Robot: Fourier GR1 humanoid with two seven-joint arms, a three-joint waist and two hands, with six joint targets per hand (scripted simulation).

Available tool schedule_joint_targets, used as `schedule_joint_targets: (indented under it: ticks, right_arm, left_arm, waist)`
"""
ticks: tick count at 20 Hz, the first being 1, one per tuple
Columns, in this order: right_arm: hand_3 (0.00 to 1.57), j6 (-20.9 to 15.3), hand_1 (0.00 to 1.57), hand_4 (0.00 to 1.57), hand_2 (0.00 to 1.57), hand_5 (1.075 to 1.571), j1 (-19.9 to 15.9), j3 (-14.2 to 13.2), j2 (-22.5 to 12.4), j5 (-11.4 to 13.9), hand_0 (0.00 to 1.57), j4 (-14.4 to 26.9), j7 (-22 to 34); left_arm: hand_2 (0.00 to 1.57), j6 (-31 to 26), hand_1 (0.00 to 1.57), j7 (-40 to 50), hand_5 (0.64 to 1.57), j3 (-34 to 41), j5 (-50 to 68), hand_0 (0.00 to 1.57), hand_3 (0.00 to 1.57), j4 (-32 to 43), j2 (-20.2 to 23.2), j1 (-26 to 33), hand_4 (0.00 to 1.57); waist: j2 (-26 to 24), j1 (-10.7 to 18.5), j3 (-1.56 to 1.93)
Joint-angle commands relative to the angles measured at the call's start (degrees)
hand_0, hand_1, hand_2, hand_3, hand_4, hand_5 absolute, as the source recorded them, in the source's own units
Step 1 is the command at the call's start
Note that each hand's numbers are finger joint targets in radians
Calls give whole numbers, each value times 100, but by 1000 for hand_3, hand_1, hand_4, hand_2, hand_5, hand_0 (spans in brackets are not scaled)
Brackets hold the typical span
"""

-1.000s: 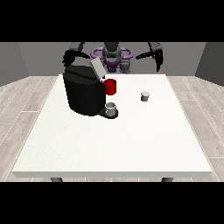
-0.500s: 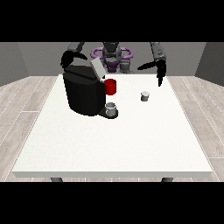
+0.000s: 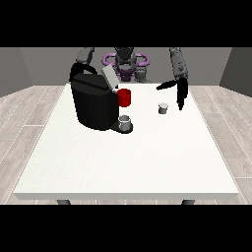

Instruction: Insert the coffee pod into the coffee machine and close the lid

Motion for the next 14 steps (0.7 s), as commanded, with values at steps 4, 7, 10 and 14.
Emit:
schedule_joint_targets:
  ticks: [4, 7, 10, 14]
  right_arm:
    - [0, -206, 0, 423, 0, 1571, -352, -259, -2, 103, 0, 761, -370]
    - [0, -75, 0, 424, 0, 1571, -196, -90, -75, 97, 0, 438, 219]
    - [0, -398, 0, 356, 0, 1571, -304, 45, 94, 391, 0, 586, 166]
    - [0, -203, 0, 386, 0, 1571, -177, 123, 103, 285, 0, 432, 72]
  left_arm:
    - [198, 111, 0, 97, 1571, -397, -586, 0, 0, 382, -87, -392, 0]
    - [502, 194, 105, -218, 1571, -398, -834, 105, 0, 893, -2, -308, 0]
    - [718, 218, 647, -32, 1571, -297, -852, 647, 349, 1183, -9, -572, 0]
    - [738, 503, 615, -281, 1571, -393, -1247, 615, 477, 1494, 187, -537, 0]
  waist:
    - [79, 155, 2]
    - [-150, 41, 0]
    - [-103, 81, 0]
    - [29, -90, 0]
